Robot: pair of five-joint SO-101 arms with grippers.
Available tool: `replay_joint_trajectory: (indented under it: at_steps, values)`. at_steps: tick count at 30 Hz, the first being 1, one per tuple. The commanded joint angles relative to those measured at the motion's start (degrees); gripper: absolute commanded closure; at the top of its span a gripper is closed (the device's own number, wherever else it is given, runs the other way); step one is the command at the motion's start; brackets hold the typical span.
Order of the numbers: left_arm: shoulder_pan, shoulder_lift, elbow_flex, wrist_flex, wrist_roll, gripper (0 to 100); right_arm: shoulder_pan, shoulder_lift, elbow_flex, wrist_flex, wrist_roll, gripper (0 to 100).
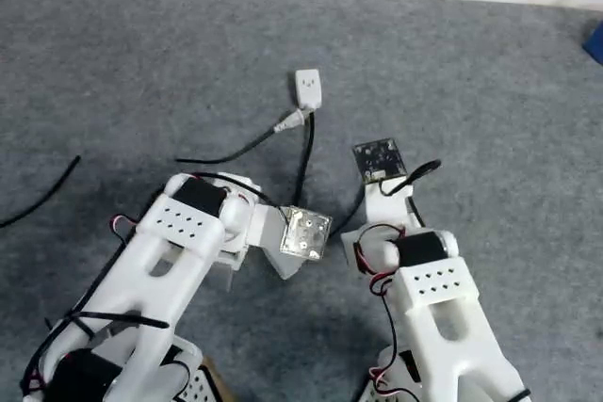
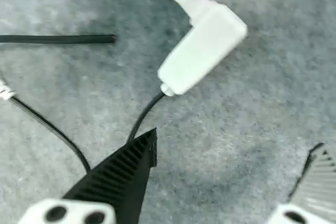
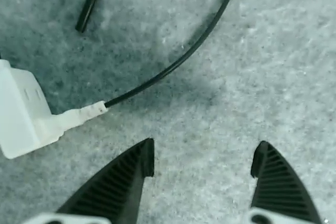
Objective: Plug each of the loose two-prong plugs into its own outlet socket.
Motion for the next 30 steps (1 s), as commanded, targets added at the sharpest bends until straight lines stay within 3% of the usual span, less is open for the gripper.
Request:
replay_joint_trajectory:
  at_steps: [1,11,15,23,30]
  values:
    - [2.1,0.9,0.9,-6.6,-14.2,58,-0.4,-1.0,-0.3,-1.0,0.1,71.1]
    - [8.8,13.4,2.3,-24.2,-13.9,58,0.4,-1.0,-0.3,-1.4,-3.1,71.1]
    - [10.5,16.6,1.2,-24.7,-13.8,59,2.1,-1.1,-0.4,-1.4,-3.3,71.1]
    - [13.9,17.8,1.1,-24.7,-13.8,81,1.9,-1.0,-0.4,-2.1,-3.3,71.1]
    - [14.4,17.6,1.0,-24.7,-9.3,82,1.9,-0.7,1.2,-4.5,-3.3,71.1]
